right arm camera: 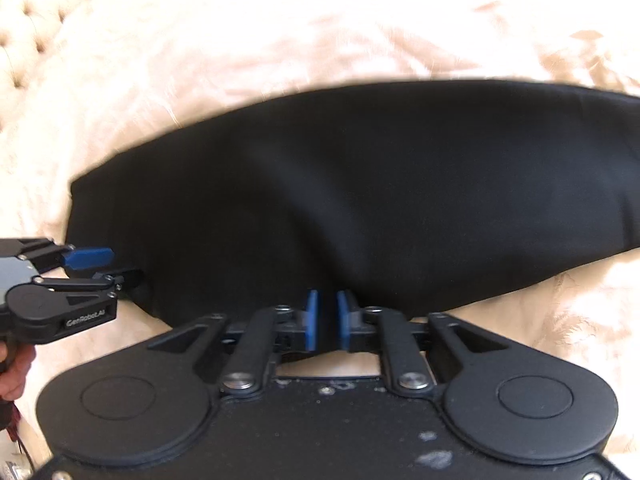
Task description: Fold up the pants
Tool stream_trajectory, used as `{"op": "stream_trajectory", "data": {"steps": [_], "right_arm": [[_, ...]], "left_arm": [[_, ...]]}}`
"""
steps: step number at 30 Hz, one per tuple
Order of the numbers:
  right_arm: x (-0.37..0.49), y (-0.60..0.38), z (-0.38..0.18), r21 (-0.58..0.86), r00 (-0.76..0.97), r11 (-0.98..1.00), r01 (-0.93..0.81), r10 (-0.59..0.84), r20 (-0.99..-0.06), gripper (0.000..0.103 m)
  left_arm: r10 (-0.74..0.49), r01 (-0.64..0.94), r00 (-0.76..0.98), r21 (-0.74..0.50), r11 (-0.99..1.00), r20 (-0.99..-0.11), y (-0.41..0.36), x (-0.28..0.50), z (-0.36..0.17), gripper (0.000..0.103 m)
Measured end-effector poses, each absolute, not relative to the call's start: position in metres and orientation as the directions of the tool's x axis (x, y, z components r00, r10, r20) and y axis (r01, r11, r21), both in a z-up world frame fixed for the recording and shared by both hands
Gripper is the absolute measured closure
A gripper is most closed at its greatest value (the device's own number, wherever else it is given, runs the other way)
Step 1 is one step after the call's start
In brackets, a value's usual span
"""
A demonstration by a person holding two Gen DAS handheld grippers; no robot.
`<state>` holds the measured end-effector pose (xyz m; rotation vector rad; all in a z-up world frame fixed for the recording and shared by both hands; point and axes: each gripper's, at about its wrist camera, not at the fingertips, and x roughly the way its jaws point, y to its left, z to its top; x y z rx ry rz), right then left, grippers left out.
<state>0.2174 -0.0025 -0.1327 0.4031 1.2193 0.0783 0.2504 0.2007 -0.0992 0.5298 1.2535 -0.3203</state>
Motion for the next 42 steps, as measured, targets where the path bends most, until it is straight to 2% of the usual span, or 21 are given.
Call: {"op": "stream_trajectory", "data": {"steps": [7, 14, 19, 24, 30, 35, 42], "right_arm": [[0.182, -0.021, -0.122, 0.311, 0.403, 0.923, 0.226, 0.202, -0.893, 0.075], [0.168, -0.050, -0.111, 0.288, 0.427, 0.887, 0.360, 0.118, -0.897, 0.072], [0.142, -0.085, -0.116, 0.279, 0.432, 0.852, 0.444, 0.069, -0.899, 0.071], [0.109, -0.131, -0.115, 0.276, 0.439, 0.838, 0.470, 0.049, -0.897, 0.071], [0.094, -0.206, -0.112, 0.296, 0.470, 0.819, 0.492, 0.037, -0.882, 0.071], [0.089, -0.281, -0.109, 0.273, 0.513, 0.829, 0.488, -0.020, -0.858, 0.070], [0.094, -0.372, -0.098, 0.147, 0.566, 0.885, 0.442, -0.148, -0.811, 0.070]], "left_arm": [[0.069, 0.466, 0.286, 0.201, 0.862, -0.956, 0.220, 0.256, -0.093, 0.064], [0.128, 0.435, 0.265, 0.237, 0.869, -0.956, 0.216, 0.256, -0.101, 0.064], [0.099, 0.404, 0.320, 0.230, 0.885, -0.942, 0.194, 0.247, -0.074, 0.064], [0.031, 0.412, 0.373, 0.196, 0.890, -0.927, 0.144, 0.227, -0.039, 0.064], [-0.018, 0.411, 0.368, 0.146, 0.900, -0.930, 0.054, 0.197, -0.022, 0.064], [-0.020, 0.453, 0.370, 0.161, 0.877, -0.929, -0.023, 0.174, -0.032, 0.064], [-0.031, 0.499, 0.385, 0.180, 0.848, -0.923, -0.094, 0.172, -0.043, 0.064]]}}
